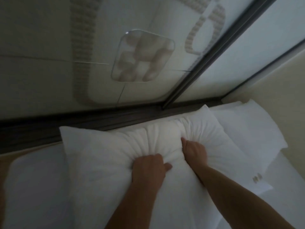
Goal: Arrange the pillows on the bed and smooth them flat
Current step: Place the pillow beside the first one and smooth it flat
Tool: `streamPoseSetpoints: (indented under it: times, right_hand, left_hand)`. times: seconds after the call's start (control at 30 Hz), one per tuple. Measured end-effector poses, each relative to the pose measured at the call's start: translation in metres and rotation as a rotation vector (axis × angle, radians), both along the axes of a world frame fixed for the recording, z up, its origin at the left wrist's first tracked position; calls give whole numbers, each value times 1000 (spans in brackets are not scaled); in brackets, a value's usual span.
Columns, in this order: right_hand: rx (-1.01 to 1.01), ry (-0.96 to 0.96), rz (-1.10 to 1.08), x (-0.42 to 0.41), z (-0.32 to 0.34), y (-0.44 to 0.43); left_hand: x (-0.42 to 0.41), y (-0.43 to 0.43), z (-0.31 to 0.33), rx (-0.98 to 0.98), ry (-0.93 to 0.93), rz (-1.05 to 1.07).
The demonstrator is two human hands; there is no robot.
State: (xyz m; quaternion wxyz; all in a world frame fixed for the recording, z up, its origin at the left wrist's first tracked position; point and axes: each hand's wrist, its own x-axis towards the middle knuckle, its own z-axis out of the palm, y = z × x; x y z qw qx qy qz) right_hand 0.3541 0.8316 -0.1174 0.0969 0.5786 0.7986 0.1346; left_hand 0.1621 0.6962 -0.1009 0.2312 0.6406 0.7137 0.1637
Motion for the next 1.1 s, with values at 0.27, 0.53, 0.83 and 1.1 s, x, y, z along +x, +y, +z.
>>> streamPoseSetpoints:
  times: [0.27,0.53,0.83,1.1]
  right_hand:
    - [-107,299,-5,17,17,-15]
    - [-283,475,79,57,88,-13]
    - [-277,526,308,84,86,-7]
    - [-228,467,470,136,47,0]
  left_hand:
    - [53,-88,31,15,249,330]
    - [103,-132,72,-277,226,391]
    - [85,-102,98,-296,309,431]
    - [78,-75,85,-278,388,427]
